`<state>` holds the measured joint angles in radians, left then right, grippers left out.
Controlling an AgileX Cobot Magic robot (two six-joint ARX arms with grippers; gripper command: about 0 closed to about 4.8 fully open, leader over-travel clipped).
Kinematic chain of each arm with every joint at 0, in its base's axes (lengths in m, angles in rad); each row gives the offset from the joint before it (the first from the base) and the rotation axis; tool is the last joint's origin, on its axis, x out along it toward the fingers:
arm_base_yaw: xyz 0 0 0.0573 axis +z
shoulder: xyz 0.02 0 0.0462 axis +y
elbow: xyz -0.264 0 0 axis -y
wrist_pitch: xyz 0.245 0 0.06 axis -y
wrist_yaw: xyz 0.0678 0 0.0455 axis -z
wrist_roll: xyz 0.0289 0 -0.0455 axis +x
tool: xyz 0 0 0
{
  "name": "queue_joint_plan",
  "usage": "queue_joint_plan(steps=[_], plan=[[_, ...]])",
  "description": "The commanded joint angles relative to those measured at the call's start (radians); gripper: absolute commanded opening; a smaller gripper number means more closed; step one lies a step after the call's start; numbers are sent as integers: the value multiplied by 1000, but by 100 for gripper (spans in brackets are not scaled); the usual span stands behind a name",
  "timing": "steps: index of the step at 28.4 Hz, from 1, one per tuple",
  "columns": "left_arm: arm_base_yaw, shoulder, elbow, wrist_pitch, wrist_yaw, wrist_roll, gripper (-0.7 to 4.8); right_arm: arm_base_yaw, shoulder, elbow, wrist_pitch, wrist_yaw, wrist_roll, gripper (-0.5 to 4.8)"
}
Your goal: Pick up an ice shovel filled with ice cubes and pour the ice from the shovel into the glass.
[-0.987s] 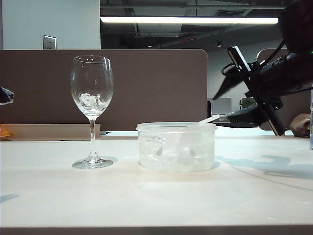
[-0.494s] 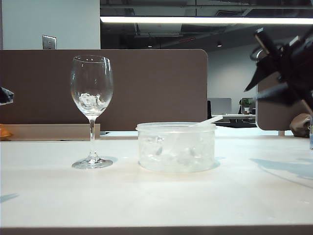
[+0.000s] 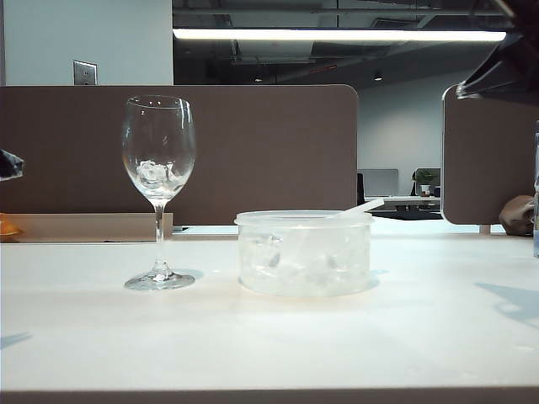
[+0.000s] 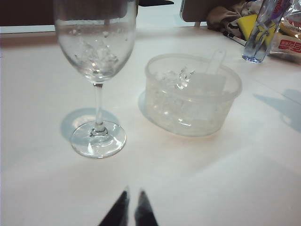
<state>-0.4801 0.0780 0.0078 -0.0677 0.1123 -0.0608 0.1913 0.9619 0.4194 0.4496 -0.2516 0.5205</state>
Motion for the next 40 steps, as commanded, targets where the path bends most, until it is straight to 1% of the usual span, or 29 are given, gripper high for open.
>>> queue_joint_plan(steps=[1, 3, 6, 9, 15, 18, 22, 27, 40], plan=[[-1, 0, 1, 9, 4, 0, 29, 0, -118, 4, -182, 53, -202, -7], [-1, 0, 1, 9, 4, 0, 29, 0, -178, 4, -268, 114, -276, -7], [-1, 0, 1, 9, 4, 0, 29, 0, -262, -7, -356, 200, -349, -7], [-1, 0, 1, 9, 4, 0, 29, -2, -343, -55, -359, 233, -375, -7], [-1, 0, 1, 9, 4, 0, 29, -37, -508, -201, -366, 229, -365, -7], [-1, 0, 1, 9, 4, 0, 29, -63, -565, -257, -380, 224, -322, -7], [-1, 0, 1, 9, 4, 0, 29, -71, -613, -319, -391, 222, -303, -7], [-1, 0, 1, 9, 4, 0, 29, -71, -630, -379, -369, 223, -284, -7], [-1, 0, 1, 9, 4, 0, 29, -71, -703, -412, -390, 222, -278, -7]])
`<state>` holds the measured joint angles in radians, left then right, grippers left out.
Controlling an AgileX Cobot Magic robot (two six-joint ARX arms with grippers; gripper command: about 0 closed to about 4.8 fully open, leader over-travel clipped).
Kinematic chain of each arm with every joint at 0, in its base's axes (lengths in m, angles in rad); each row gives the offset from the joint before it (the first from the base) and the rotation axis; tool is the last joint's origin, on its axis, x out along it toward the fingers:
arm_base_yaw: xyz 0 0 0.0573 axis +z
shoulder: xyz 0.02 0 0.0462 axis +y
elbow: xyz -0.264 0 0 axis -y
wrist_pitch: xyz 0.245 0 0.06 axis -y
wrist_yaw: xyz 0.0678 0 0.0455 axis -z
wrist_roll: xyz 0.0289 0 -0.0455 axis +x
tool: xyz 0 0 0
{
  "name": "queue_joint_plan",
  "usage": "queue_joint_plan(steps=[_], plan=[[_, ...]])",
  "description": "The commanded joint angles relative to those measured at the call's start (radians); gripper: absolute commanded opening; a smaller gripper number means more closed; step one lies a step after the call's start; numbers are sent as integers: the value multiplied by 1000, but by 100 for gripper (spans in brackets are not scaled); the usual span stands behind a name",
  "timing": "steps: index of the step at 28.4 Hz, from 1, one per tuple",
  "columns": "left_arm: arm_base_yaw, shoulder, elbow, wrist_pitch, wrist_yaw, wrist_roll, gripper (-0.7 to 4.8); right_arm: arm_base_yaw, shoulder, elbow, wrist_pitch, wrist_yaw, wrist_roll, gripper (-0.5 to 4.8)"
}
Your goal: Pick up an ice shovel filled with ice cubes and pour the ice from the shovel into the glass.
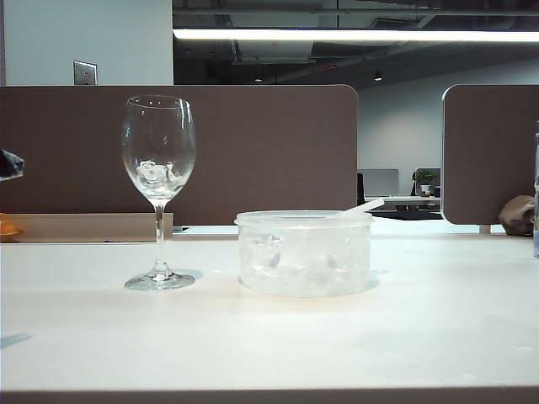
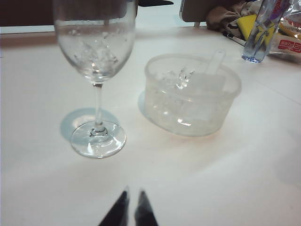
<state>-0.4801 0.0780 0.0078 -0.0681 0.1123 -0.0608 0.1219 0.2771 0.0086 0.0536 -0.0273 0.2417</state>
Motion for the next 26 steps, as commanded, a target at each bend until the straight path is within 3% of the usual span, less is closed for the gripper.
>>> queue_joint_plan(steps=[1, 11, 18, 26], plan=[[-1, 0, 1, 9, 4, 0, 29, -1, -28, -1, 2, -2, 1, -7], [-1, 0, 1, 9, 4, 0, 29, -2, -171, -5, -82, -27, -24, -7], [-1, 0, 1, 9, 4, 0, 29, -8, -249, -5, -234, -11, -166, -7], [-1, 0, 1, 9, 4, 0, 29, -34, -271, -5, -243, 14, -246, -6]])
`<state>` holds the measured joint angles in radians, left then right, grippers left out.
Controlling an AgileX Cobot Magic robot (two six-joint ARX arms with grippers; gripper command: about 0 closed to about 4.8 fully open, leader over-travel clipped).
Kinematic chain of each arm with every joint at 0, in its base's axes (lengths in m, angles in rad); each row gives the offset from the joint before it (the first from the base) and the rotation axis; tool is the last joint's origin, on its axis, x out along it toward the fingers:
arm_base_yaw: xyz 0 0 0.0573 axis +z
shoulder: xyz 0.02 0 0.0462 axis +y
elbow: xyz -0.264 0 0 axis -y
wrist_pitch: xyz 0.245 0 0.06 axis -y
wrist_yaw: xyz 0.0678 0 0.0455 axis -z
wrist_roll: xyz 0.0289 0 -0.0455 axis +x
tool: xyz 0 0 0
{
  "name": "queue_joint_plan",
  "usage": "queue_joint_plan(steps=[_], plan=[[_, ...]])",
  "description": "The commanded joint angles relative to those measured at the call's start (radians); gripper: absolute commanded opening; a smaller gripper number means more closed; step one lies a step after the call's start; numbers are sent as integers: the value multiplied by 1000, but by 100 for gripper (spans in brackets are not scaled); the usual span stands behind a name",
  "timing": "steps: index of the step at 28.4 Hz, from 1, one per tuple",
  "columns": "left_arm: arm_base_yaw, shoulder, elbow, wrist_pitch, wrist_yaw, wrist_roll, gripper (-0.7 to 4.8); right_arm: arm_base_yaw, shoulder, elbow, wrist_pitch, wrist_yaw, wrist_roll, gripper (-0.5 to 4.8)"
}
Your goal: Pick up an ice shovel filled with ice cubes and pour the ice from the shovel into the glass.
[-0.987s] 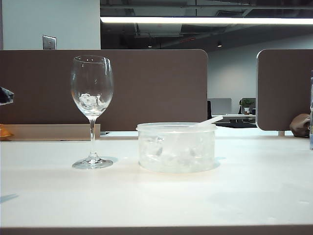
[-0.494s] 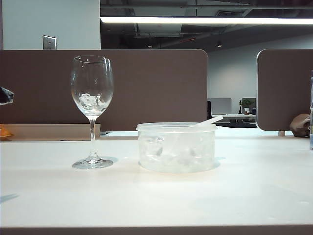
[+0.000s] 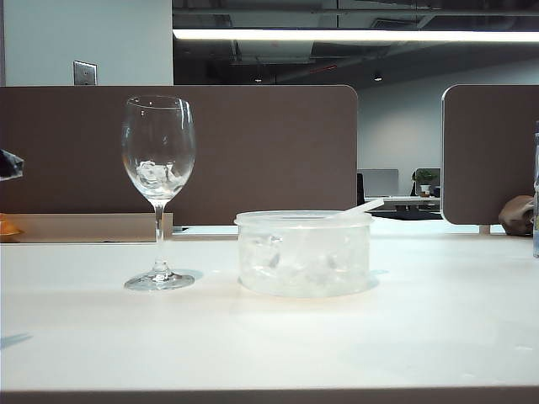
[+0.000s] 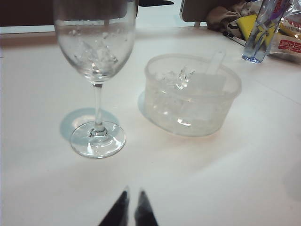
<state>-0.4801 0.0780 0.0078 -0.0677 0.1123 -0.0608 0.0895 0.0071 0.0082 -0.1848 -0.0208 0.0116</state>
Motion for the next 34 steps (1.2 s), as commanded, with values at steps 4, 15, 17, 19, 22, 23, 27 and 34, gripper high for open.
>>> queue_joint_plan(steps=[4, 15, 17, 19, 22, 23, 27, 34], plan=[[-1, 0, 1, 8, 4, 0, 29, 0, 0, -5, -5, 7, -15, -6], [-1, 0, 1, 9, 4, 0, 29, 0, 0, -4, 9, 0, -15, -5], [-1, 0, 1, 9, 4, 0, 29, 0, 0, -4, 9, 0, -15, -5], [-1, -8, 1, 8, 4, 0, 29, 0, 0, -4, 9, 0, -15, -5], [0, -50, 1, 8, -49, 1, 29, 0, 0, -4, 9, 0, -15, -5], [2, -75, 1, 3, -56, 1, 29, 0, 0, -5, 9, 0, -15, -5], [58, -72, 1, 9, -147, 1, 29, 1, -1, -4, 10, 0, -15, -5], [180, -72, 1, -37, -146, 1, 29, 1, -1, -4, 9, 0, -15, -5]])
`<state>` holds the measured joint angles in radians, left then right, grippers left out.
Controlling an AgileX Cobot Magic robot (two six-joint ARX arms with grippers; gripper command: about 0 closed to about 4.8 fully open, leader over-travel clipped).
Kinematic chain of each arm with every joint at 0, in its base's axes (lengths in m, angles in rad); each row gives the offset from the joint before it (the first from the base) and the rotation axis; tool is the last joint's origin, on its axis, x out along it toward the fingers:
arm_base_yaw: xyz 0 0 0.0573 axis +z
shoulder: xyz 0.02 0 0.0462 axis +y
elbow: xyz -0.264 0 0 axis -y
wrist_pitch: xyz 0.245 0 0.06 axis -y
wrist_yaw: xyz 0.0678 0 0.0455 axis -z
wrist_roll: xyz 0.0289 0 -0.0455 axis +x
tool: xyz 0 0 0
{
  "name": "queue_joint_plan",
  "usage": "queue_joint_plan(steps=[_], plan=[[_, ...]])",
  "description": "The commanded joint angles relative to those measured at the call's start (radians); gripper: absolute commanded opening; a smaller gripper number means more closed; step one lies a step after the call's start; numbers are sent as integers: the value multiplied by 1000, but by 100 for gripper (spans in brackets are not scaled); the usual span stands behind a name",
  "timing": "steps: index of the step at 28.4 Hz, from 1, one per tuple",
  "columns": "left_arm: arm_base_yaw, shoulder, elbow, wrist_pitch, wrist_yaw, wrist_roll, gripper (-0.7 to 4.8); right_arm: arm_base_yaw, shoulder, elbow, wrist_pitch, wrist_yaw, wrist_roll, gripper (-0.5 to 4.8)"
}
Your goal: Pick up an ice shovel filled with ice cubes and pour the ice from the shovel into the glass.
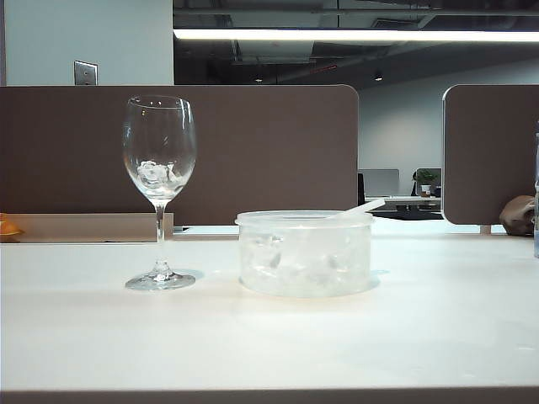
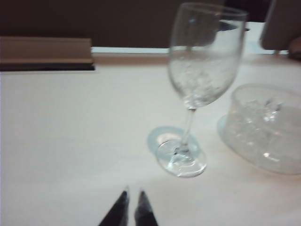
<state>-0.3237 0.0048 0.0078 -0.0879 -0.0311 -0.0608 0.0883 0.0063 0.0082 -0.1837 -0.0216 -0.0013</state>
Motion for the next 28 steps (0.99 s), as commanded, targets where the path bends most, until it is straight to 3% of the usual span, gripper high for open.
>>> queue_joint_plan(steps=[1, 6, 12, 17, 28], plan=[[47, 1, 1, -26, -2, 1, 29, 2, 0, -4, 8, 1, -2, -5], [171, 1, 1, -31, 73, 1, 29, 2, 0, -4, 8, 1, -2, -5], [269, 1, 1, -77, 90, 27, 29, 2, 0, -4, 8, 1, -2, -5], [272, 1, 1, -93, 103, 74, 29, 2, 0, -4, 8, 1, -2, -5], [272, 1, 1, -92, 108, 76, 29, 2, 0, -4, 8, 1, -2, -5]])
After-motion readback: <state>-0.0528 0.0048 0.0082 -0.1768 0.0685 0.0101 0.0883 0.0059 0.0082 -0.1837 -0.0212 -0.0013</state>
